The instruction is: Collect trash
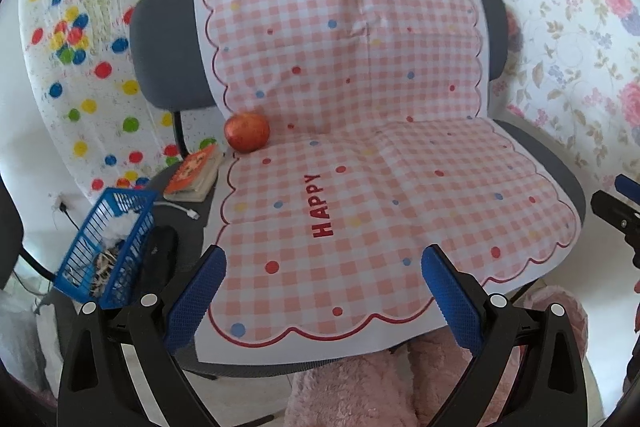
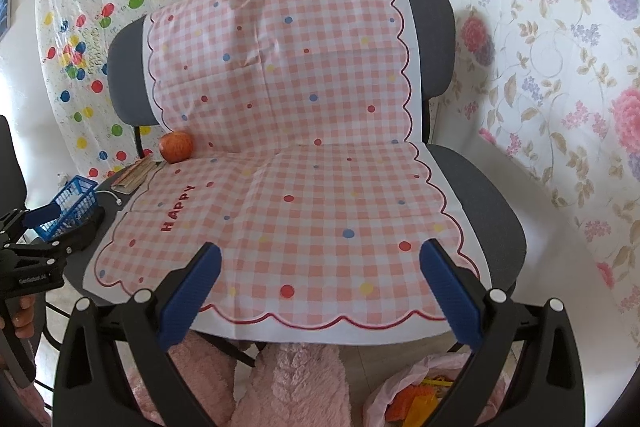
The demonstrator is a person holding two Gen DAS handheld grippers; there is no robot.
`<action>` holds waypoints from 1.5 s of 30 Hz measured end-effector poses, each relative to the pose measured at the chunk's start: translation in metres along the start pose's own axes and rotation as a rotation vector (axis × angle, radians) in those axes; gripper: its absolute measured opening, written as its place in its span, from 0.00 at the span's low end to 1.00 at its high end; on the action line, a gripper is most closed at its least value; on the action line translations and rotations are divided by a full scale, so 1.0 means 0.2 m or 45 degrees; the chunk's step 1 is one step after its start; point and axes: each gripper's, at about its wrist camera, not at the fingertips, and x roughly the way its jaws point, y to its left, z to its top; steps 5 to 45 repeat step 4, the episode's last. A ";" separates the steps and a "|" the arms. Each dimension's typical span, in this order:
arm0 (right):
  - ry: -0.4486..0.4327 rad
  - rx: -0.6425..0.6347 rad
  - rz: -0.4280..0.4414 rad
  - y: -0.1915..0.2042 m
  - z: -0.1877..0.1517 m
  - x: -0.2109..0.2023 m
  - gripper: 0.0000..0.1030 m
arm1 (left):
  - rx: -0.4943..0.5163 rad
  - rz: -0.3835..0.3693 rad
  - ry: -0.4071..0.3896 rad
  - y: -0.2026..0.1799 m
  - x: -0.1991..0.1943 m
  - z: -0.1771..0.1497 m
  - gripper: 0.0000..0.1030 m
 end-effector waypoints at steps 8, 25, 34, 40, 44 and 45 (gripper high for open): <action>0.047 0.037 -0.021 -0.11 0.02 0.18 0.94 | -0.044 0.001 0.055 0.06 0.17 0.01 0.94; 0.047 0.037 -0.021 -0.11 0.02 0.18 0.94 | -0.044 0.001 0.055 0.06 0.17 0.01 0.94; 0.047 0.037 -0.021 -0.11 0.02 0.18 0.94 | -0.044 0.001 0.055 0.06 0.17 0.01 0.94; 0.047 0.037 -0.021 -0.11 0.02 0.18 0.94 | -0.044 0.001 0.055 0.06 0.17 0.01 0.94; 0.047 0.037 -0.021 -0.11 0.02 0.18 0.94 | -0.044 0.001 0.055 0.06 0.17 0.01 0.94; 0.047 0.037 -0.021 -0.11 0.02 0.18 0.94 | -0.044 0.001 0.055 0.06 0.17 0.01 0.94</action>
